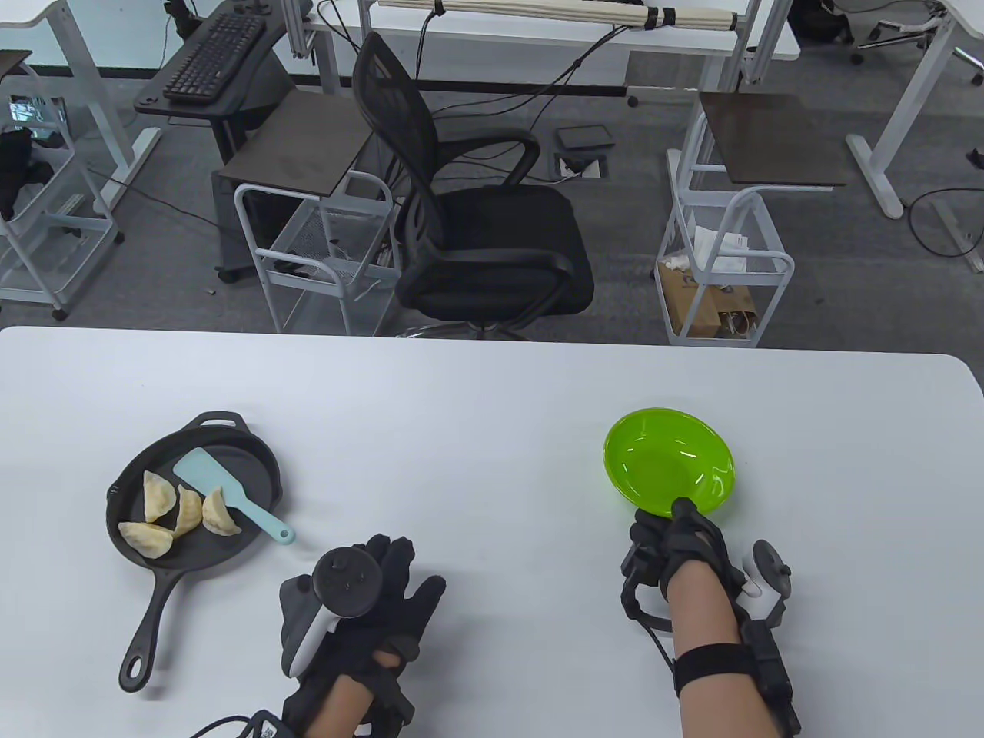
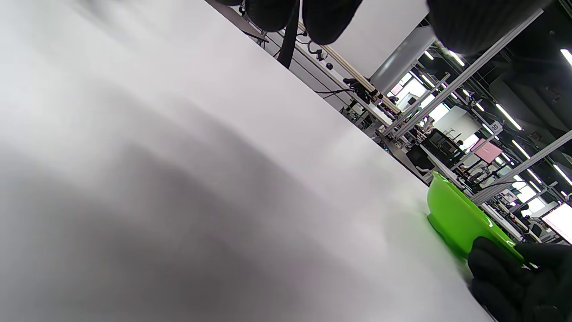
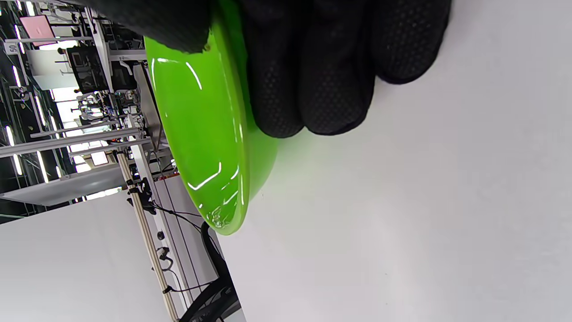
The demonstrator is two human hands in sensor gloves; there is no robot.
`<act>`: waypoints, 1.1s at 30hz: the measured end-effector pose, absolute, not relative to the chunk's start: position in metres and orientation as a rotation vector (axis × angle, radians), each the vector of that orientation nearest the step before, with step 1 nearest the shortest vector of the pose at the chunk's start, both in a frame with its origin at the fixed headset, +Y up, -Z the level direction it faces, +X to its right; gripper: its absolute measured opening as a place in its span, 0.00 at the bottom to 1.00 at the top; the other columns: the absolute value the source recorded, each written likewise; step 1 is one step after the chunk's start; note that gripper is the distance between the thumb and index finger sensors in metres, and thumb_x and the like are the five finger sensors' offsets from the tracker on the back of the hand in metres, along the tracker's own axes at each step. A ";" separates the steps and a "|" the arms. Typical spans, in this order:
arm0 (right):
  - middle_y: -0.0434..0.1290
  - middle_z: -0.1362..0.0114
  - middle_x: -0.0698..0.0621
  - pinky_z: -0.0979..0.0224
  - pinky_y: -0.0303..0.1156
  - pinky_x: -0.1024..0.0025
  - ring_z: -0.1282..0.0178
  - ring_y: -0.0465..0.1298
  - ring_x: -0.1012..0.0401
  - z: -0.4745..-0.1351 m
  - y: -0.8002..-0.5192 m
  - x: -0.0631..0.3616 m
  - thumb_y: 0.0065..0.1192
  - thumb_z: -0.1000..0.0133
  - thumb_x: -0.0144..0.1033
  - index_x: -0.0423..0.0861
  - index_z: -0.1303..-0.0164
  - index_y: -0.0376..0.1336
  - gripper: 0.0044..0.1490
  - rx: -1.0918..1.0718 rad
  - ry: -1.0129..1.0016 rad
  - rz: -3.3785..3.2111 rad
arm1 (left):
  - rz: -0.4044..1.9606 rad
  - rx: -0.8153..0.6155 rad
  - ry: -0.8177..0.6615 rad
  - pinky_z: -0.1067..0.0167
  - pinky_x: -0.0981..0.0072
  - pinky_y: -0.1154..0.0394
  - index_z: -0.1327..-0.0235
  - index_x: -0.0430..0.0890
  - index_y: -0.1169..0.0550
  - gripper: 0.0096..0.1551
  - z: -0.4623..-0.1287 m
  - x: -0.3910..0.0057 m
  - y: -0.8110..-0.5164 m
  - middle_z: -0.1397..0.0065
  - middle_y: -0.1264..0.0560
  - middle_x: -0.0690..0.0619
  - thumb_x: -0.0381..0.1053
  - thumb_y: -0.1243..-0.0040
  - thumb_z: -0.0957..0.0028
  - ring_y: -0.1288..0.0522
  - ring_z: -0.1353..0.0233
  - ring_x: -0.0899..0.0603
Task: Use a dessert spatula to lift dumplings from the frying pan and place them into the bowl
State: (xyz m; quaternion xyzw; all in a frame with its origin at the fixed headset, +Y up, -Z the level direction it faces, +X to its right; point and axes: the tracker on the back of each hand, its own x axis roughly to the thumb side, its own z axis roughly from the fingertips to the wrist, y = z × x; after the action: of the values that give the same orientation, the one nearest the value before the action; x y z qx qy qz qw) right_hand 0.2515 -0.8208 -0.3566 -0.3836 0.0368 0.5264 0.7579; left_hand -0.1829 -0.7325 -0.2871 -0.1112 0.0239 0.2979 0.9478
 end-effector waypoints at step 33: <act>0.36 0.16 0.35 0.20 0.35 0.31 0.19 0.36 0.31 -0.302 -0.737 0.189 0.56 0.36 0.56 0.44 0.18 0.37 0.50 -0.161 -0.102 1.948 | 0.599 -0.215 0.020 0.23 0.34 0.66 0.18 0.58 0.48 0.55 -0.287 -0.183 -0.733 0.09 0.56 0.53 0.79 0.46 0.54 0.63 0.13 0.38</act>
State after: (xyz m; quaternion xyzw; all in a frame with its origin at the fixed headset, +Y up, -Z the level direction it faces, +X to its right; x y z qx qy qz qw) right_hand 0.1894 -0.7366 -0.3024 -0.0685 -0.0432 0.8257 0.5582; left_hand -0.1825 -0.7326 -0.2867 -0.1058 0.0101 0.2942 0.9498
